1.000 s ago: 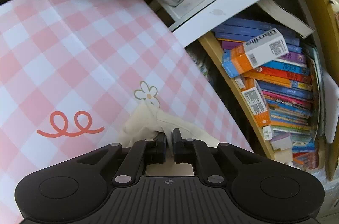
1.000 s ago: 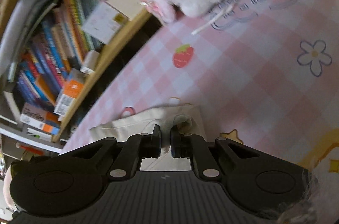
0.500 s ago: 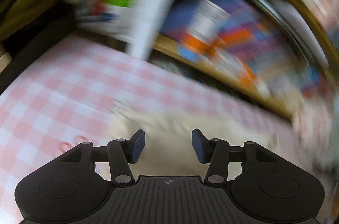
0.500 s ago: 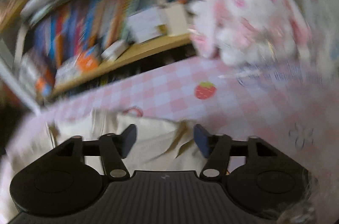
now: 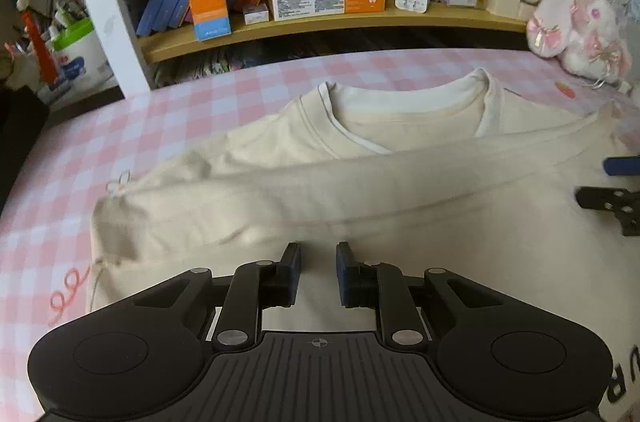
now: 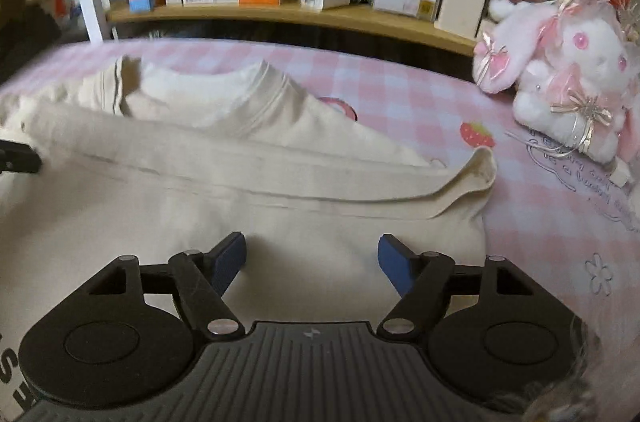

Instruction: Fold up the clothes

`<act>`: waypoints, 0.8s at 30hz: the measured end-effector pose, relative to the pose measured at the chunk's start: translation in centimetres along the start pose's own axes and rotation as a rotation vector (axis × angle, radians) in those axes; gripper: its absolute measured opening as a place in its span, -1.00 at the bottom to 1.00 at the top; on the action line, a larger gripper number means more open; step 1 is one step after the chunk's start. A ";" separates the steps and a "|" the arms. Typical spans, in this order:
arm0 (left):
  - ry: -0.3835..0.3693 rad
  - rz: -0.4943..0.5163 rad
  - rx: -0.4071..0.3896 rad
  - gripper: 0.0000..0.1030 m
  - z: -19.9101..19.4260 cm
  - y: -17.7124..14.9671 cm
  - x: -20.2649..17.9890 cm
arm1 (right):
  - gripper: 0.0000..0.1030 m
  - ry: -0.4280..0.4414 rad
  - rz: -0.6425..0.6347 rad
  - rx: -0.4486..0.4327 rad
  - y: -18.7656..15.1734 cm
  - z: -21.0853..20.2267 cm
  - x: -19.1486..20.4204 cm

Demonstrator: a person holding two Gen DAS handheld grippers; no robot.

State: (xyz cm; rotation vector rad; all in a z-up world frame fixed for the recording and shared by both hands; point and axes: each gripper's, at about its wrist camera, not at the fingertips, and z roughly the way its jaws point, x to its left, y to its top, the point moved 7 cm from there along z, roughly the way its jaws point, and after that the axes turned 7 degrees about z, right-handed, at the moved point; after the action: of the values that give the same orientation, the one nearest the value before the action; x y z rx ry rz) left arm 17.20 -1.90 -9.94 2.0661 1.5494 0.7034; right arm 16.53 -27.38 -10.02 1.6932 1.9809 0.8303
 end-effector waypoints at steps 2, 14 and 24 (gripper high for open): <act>0.009 -0.024 -0.022 -0.65 0.8 1.8 0.7 | 0.41 0.011 0.011 0.003 -0.2 0.1 -0.2; 0.020 -0.190 -0.184 -0.61 -0.5 6.6 5.1 | 0.50 0.007 -0.029 -0.001 0.4 0.3 -0.6; -0.143 0.066 0.015 -0.56 -0.1 1.2 -2.7 | 0.52 -0.020 -0.031 0.003 2.6 2.3 -2.2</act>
State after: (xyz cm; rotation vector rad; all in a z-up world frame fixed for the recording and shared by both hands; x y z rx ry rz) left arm 17.37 -4.82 -9.40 2.1377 1.4173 0.5551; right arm 20.36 -28.86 -10.11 1.6619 1.9904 0.7974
